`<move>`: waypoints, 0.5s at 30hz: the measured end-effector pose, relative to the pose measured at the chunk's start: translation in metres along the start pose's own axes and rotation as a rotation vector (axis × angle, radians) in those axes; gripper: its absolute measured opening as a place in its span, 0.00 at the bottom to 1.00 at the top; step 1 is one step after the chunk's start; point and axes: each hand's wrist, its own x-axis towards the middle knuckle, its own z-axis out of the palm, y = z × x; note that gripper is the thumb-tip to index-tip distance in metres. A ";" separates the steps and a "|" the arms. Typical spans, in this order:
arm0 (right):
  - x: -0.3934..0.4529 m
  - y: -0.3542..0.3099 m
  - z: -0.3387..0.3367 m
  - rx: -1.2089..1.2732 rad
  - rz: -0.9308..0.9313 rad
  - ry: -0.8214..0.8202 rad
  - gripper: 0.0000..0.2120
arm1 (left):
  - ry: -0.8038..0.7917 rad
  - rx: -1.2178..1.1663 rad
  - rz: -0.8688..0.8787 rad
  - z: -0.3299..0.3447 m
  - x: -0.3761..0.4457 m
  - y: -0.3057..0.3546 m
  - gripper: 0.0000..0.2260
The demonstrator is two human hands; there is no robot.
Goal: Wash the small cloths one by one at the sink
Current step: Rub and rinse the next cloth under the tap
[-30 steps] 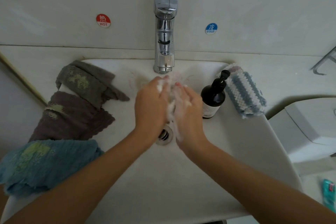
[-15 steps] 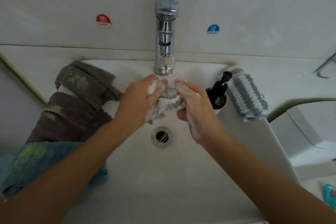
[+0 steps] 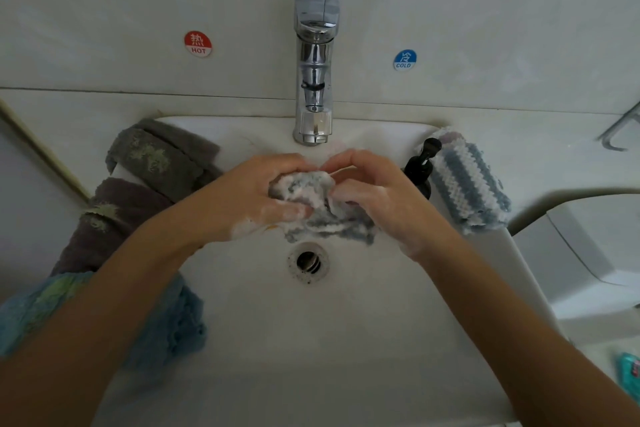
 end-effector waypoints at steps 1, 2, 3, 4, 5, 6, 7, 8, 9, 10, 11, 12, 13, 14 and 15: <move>0.000 -0.001 0.000 -0.006 0.005 -0.013 0.16 | -0.013 0.018 -0.017 0.001 -0.001 0.000 0.17; 0.001 0.001 0.000 -0.036 0.008 -0.024 0.20 | -0.021 0.043 -0.041 0.003 -0.001 -0.001 0.19; 0.001 0.002 0.001 -0.077 0.015 -0.037 0.22 | -0.025 0.070 -0.064 0.005 -0.001 -0.001 0.20; 0.002 0.003 0.003 -0.127 0.015 -0.059 0.22 | -0.026 0.096 -0.084 0.007 -0.001 0.000 0.21; 0.002 0.004 0.005 -0.180 0.016 -0.078 0.21 | -0.023 0.111 -0.100 0.009 -0.001 0.001 0.21; 0.001 0.005 0.007 -0.228 0.011 -0.094 0.19 | -0.018 0.116 -0.110 0.010 0.000 0.002 0.20; 0.002 0.005 0.008 -0.262 0.007 -0.101 0.16 | -0.008 0.125 -0.114 0.011 0.000 0.003 0.20; 0.002 0.005 0.008 -0.277 0.002 -0.099 0.11 | 0.003 0.142 -0.118 0.011 0.000 0.002 0.20; 0.002 0.003 0.008 -0.276 0.000 -0.097 0.06 | 0.016 0.161 -0.123 0.010 -0.001 0.002 0.19; 0.002 0.003 0.007 -0.279 0.001 -0.092 0.04 | 0.031 0.186 -0.134 0.008 -0.001 0.002 0.19; 0.001 0.002 0.006 -0.288 0.006 -0.087 0.04 | 0.047 0.221 -0.144 0.006 -0.002 0.001 0.19; 0.001 0.002 0.005 -0.291 0.013 -0.086 0.05 | 0.065 0.269 -0.153 0.003 -0.002 0.000 0.18; 0.001 0.002 0.005 -0.269 0.023 -0.082 0.06 | 0.089 0.313 -0.157 0.000 -0.003 0.000 0.17; 0.000 0.001 0.004 -0.217 0.031 -0.070 0.06 | 0.116 0.329 -0.155 -0.003 -0.003 0.000 0.16; -0.001 0.000 0.003 -0.149 0.044 -0.051 0.05 | 0.141 0.299 -0.143 -0.007 -0.002 0.000 0.13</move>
